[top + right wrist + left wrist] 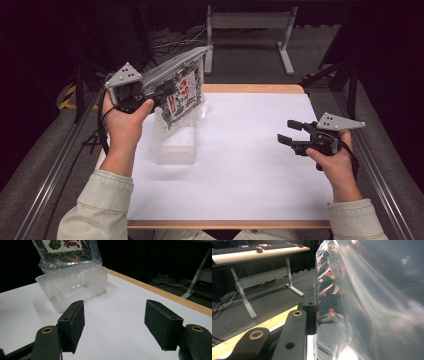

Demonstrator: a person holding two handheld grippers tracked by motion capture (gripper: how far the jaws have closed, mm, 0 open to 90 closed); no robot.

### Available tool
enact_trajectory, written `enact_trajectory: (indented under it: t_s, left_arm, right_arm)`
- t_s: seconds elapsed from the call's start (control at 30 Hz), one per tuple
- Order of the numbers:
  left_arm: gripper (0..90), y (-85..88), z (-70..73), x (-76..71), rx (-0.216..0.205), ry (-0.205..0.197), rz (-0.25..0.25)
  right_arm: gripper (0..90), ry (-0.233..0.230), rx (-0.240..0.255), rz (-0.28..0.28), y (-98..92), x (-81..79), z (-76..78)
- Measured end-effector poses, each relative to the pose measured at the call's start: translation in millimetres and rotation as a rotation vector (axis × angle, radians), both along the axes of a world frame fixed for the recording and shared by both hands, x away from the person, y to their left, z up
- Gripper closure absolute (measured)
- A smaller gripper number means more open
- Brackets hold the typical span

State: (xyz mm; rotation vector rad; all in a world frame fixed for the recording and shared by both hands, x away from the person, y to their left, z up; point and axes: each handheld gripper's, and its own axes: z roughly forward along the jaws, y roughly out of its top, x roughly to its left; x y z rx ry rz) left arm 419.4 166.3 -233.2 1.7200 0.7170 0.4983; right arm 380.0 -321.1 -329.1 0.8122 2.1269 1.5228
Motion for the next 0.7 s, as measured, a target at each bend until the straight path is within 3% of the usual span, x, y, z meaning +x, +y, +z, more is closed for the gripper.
enact_trajectory:
  t_s: [0.27, 0.53, 0.7]
  left_arm:
    - [72.6, 9.4, -4.1, 4.8, -0.006, 0.006, 0.042]
    - [72.6, 15.9, -19.0, 9.7, -0.024, 0.032, 0.060]
    - [72.6, 16.1, -31.5, 12.2, 0.018, 0.041, 0.081]
  right_arm:
    - [32.8, 0.003, -0.005, 0.004, 1.2, -0.1, -0.6]
    - [32.7, 0.005, -0.011, 0.005, 1.7, -0.3, -0.8]
    - [32.5, 0.007, -0.014, 0.010, 2.9, -0.3, -1.4]
